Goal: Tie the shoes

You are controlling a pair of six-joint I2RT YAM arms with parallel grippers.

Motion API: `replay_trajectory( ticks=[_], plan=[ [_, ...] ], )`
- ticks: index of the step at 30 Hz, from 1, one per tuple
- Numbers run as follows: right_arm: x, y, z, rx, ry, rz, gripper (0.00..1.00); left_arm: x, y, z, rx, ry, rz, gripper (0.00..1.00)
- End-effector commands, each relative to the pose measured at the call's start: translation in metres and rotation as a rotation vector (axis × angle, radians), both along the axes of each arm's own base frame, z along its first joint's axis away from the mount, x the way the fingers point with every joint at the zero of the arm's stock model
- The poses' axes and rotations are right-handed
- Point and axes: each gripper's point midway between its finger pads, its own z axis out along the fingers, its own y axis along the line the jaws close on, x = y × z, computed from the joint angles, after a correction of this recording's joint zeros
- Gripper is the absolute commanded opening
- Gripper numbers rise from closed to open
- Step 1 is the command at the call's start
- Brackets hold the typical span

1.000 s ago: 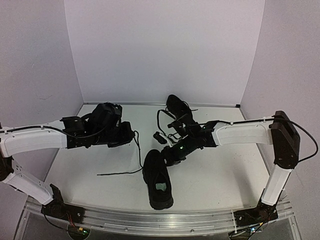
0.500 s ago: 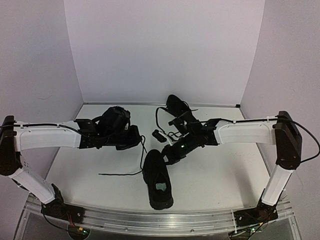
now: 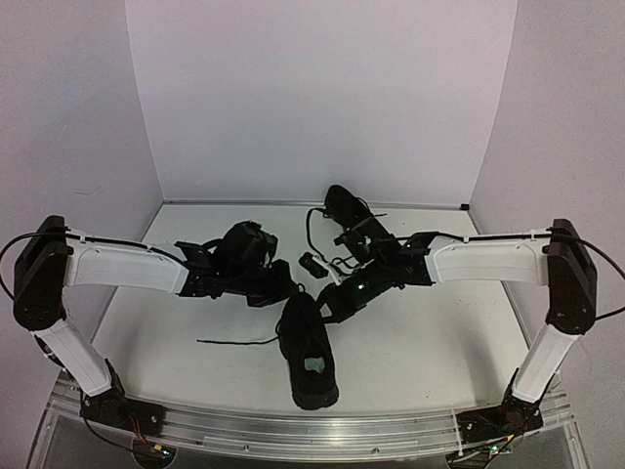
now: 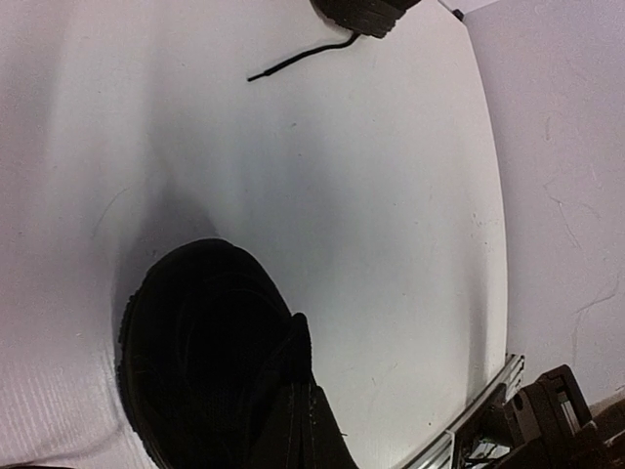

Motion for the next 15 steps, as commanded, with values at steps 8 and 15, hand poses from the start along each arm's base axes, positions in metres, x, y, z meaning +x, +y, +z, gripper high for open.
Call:
replay_trajectory(
  ticks=[8, 15],
  plan=[
    [0.003, 0.002, 0.025, 0.062, -0.080, 0.006, 0.01, -0.031, -0.027, 0.012, -0.132, 0.097, -0.194, 0.00],
    [0.003, 0.003, 0.025, 0.063, -0.084, 0.006, 0.03, -0.050, -0.023, 0.021, -0.142, 0.146, -0.263, 0.00]
  ],
)
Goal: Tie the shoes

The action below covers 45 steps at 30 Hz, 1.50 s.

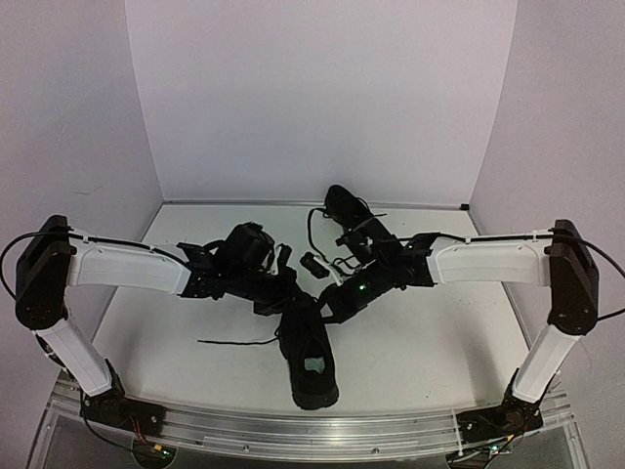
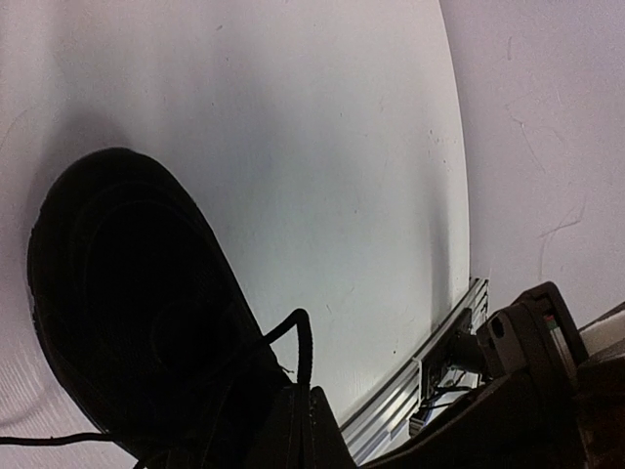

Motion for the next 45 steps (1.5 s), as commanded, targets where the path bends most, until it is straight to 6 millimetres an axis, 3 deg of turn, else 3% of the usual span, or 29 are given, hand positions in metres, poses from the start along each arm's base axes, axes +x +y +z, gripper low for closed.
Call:
replay_trajectory(
  ticks=[1, 9, 16, 23, 29, 39, 45],
  plan=[
    [0.003, 0.005, 0.025, 0.062, -0.069, 0.008, 0.04, -0.016, 0.001, 0.020, -0.043, 0.023, -0.071, 0.00],
    [0.007, 0.001, 0.026, 0.049, -0.070, -0.031, 0.08, -0.029, 0.000, 0.019, -0.061, 0.071, -0.122, 0.00],
    [0.003, -0.014, 0.033, 0.042, -0.052, -0.107, 0.37, -0.035, 0.000, 0.017, -0.068, 0.111, -0.134, 0.00],
    [-0.020, -0.023, 0.048, 0.071, -0.009, -0.133, 0.41, -0.034, -0.003, 0.015, -0.072, 0.121, -0.132, 0.00],
    [-0.039, -0.015, 0.036, 0.055, 0.046, -0.143, 0.44, -0.032, -0.003, 0.018, -0.078, 0.108, -0.124, 0.00],
    [-0.037, -0.004, 0.011, 0.013, 0.066, -0.179, 0.45, -0.030, 0.001, 0.025, -0.087, 0.082, -0.103, 0.00],
    [-0.035, 0.008, 0.004, 0.008, 0.078, -0.160, 0.38, -0.030, 0.002, 0.026, -0.099, 0.081, -0.094, 0.00]
  ],
)
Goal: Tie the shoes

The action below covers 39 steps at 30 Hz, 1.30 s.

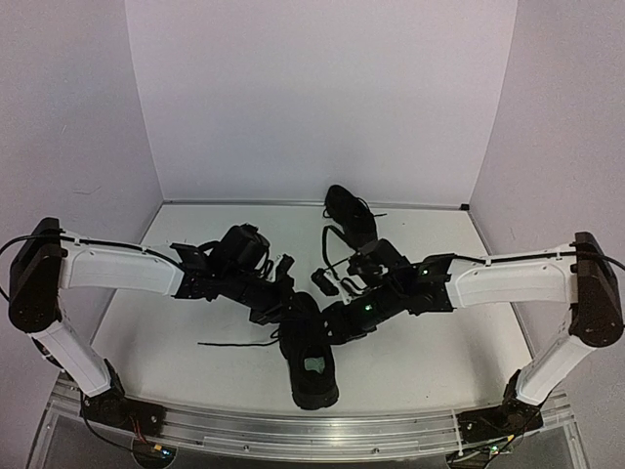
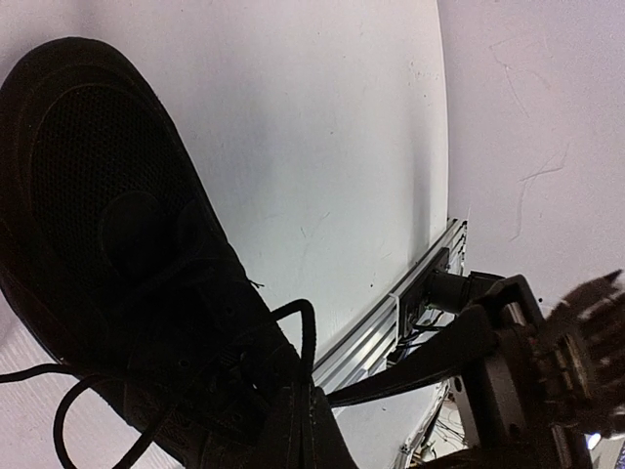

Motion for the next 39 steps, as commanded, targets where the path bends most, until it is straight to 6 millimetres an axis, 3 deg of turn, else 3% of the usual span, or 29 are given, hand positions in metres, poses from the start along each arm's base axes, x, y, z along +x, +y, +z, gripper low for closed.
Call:
replay_trajectory(
  ticks=[1, 10, 17, 23, 39],
  plan=[
    [0.007, 0.019, 0.010, 0.043, -0.027, 0.005, 0.37, 0.005, 0.000, 0.022, -0.060, -0.042, 0.023, 0.00],
    [0.005, 0.025, 0.016, 0.062, -0.025, 0.017, 0.32, 0.003, 0.004, 0.021, -0.058, -0.039, 0.031, 0.00],
    [0.002, 0.019, 0.029, 0.081, -0.029, -0.007, 0.33, 0.004, 0.003, 0.020, -0.059, -0.039, 0.034, 0.00],
    [-0.002, 0.011, 0.015, 0.046, -0.007, -0.021, 0.31, 0.002, 0.000, 0.020, -0.083, -0.022, 0.030, 0.00],
    [-0.002, 0.020, 0.010, 0.037, -0.016, -0.015, 0.26, 0.002, -0.005, 0.025, -0.127, -0.003, 0.032, 0.00]
  ],
)
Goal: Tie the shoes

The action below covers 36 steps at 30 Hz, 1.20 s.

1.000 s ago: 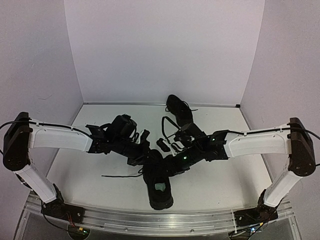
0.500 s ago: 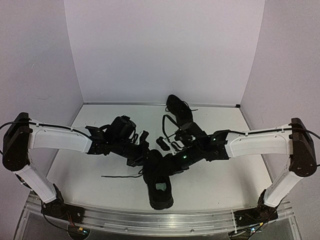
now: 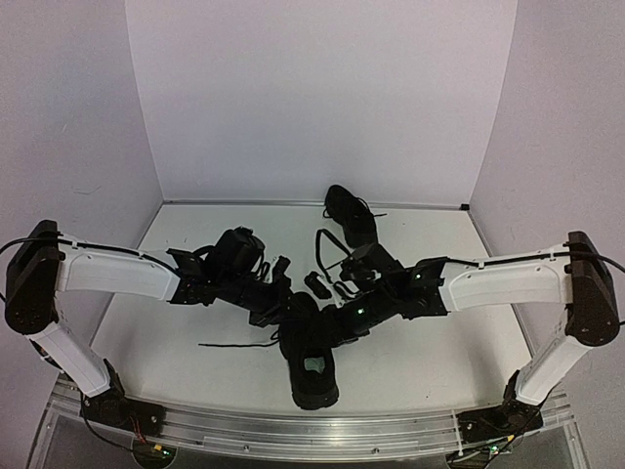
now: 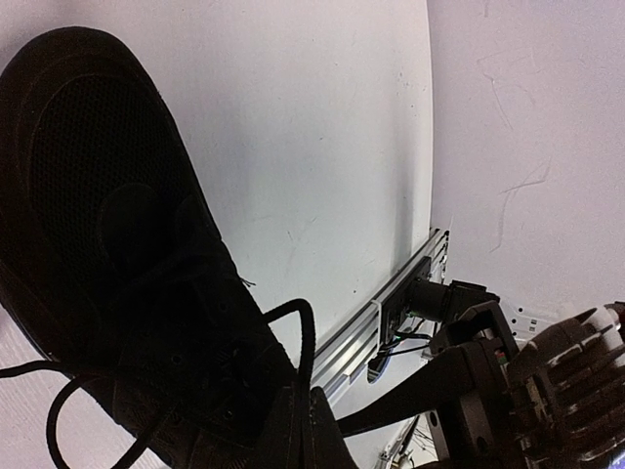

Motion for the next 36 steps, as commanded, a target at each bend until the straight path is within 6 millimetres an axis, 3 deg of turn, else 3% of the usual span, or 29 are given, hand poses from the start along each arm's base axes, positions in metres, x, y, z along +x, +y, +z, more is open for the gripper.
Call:
replay_trajectory(
  ticks=[1, 5, 9, 14, 15, 18, 20, 36],
  plan=[
    [0.005, 0.007, 0.009, 0.022, -0.030, -0.012, 0.25, 0.003, -0.006, 0.024, -0.082, -0.034, -0.004, 0.00],
    [0.007, 0.006, 0.007, 0.017, -0.031, -0.022, 0.17, 0.002, -0.005, 0.023, -0.080, -0.033, -0.005, 0.00],
    [0.008, 0.003, 0.010, 0.017, -0.040, -0.035, 0.01, 0.002, -0.003, 0.020, -0.070, -0.035, -0.002, 0.00],
    [0.008, -0.001, 0.013, 0.019, -0.045, -0.057, 0.00, 0.002, -0.002, 0.020, -0.070, -0.034, 0.002, 0.00],
    [0.008, -0.001, 0.013, 0.019, -0.043, -0.056, 0.01, 0.002, -0.003, 0.020, -0.072, -0.034, 0.002, 0.00],
    [0.009, -0.001, 0.010, 0.012, -0.037, -0.066, 0.29, 0.002, -0.003, 0.022, -0.075, -0.031, 0.007, 0.00],
    [0.011, -0.001, 0.009, 0.012, -0.039, -0.077, 0.33, 0.003, -0.003, 0.022, -0.077, -0.026, 0.016, 0.00],
    [0.018, 0.002, 0.001, -0.032, -0.068, -0.140, 0.33, 0.005, -0.006, 0.032, -0.130, 0.002, 0.047, 0.00]
  ],
)
